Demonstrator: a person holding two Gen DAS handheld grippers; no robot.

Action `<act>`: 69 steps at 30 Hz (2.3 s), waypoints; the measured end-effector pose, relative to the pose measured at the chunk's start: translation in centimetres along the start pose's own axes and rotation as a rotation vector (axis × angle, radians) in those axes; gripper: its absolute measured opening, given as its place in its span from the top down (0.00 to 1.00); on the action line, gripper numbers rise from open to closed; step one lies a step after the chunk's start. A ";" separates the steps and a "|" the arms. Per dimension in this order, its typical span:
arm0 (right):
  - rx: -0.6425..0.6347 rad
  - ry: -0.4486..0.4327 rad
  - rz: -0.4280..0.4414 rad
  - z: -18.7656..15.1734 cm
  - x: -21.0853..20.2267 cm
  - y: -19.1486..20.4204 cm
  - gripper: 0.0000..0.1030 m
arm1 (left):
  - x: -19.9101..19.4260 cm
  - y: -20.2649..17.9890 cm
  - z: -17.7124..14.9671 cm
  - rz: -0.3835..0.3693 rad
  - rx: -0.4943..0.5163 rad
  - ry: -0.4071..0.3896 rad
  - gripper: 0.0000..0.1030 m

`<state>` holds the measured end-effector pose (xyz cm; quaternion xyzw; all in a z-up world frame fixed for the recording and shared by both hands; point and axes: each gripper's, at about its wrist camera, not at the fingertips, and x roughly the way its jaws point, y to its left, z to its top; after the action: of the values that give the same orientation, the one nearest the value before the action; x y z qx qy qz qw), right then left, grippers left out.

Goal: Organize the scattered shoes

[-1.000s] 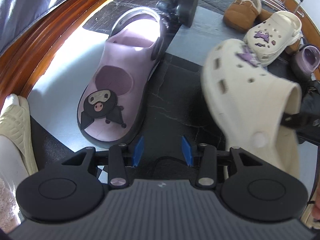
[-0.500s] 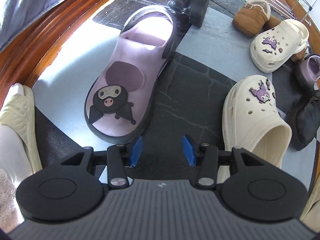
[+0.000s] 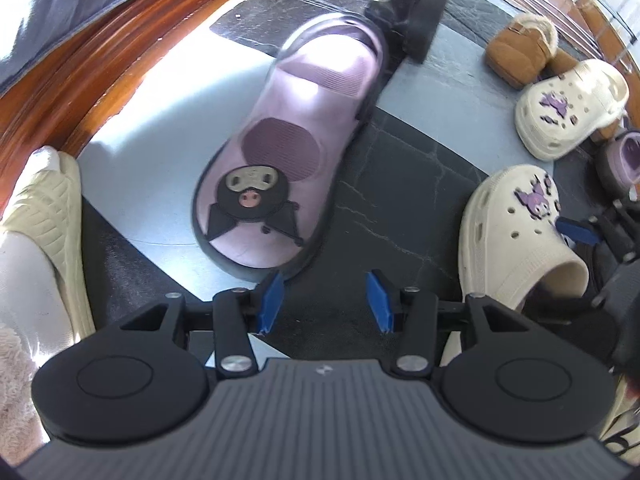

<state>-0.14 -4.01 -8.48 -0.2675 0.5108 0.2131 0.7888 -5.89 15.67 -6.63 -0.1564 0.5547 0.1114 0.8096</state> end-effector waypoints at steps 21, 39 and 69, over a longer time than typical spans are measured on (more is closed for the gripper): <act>-0.152 -0.371 0.116 1.2 -3.8 -4.0 0.19 | -2.7 0.7 0.6 0.007 -0.029 -0.056 0.50; 0.478 -0.182 0.250 -2.1 -1.5 -7.4 0.94 | -0.5 -0.7 -0.1 0.000 -0.003 0.000 0.50; 0.541 0.027 -0.012 -6.6 -0.6 -0.1 0.02 | 1.5 -6.6 -1.8 -0.029 0.130 0.018 0.46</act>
<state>-4.83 -8.32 -10.15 -0.0527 0.5582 0.0604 0.8258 -4.54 8.91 -7.74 -0.1127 0.5655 0.0620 0.8146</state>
